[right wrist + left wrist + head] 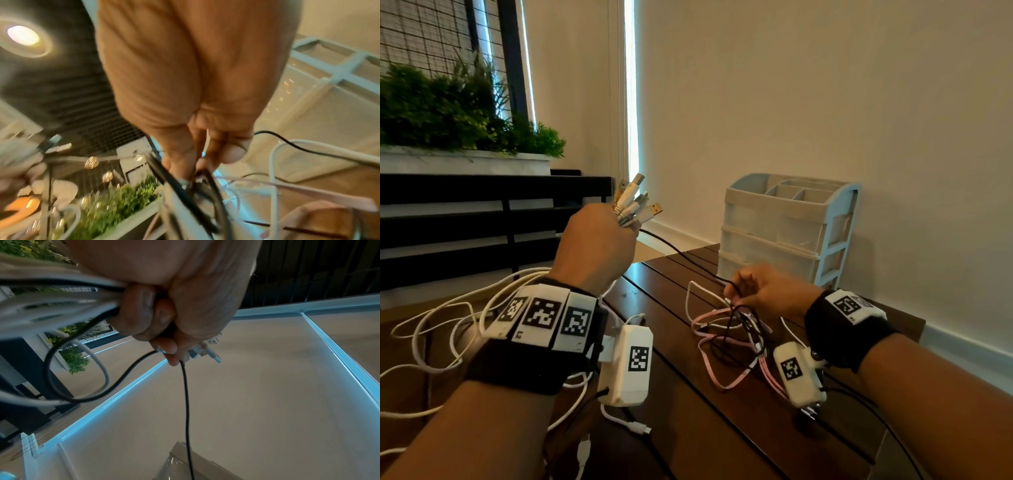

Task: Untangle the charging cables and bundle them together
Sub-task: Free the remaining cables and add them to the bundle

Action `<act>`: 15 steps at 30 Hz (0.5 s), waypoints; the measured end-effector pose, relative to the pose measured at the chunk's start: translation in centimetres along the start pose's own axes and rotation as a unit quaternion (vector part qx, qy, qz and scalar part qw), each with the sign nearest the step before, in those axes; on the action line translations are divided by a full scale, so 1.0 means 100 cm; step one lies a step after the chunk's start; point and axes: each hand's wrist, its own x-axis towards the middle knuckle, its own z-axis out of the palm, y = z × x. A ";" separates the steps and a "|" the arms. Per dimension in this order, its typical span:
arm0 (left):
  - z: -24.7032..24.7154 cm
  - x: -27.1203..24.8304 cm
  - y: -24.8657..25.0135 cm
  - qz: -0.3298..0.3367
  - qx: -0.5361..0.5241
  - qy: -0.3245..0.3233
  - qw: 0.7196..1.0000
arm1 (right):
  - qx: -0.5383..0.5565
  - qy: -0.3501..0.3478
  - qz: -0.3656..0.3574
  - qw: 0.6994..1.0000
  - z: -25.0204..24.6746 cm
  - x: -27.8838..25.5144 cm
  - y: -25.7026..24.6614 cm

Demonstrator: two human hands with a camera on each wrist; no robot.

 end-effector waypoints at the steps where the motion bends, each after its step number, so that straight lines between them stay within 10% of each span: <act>1: 0.001 0.000 -0.001 -0.002 0.006 -0.003 1.000 | -0.036 0.047 -0.004 0.998 0.002 0.000 -0.003; 4: 0.001 0.002 -0.007 -0.015 0.034 -0.013 0.999 | 0.012 0.137 0.004 0.991 0.003 0.005 -0.005; 10: -0.010 0.011 -0.022 -0.044 0.072 0.001 0.996 | 0.125 0.083 -0.022 0.988 -0.002 -0.004 -0.013; 15: -0.002 0.004 -0.017 -0.032 0.077 -0.013 0.996 | -0.186 0.157 -0.003 0.970 0.007 0.002 -0.022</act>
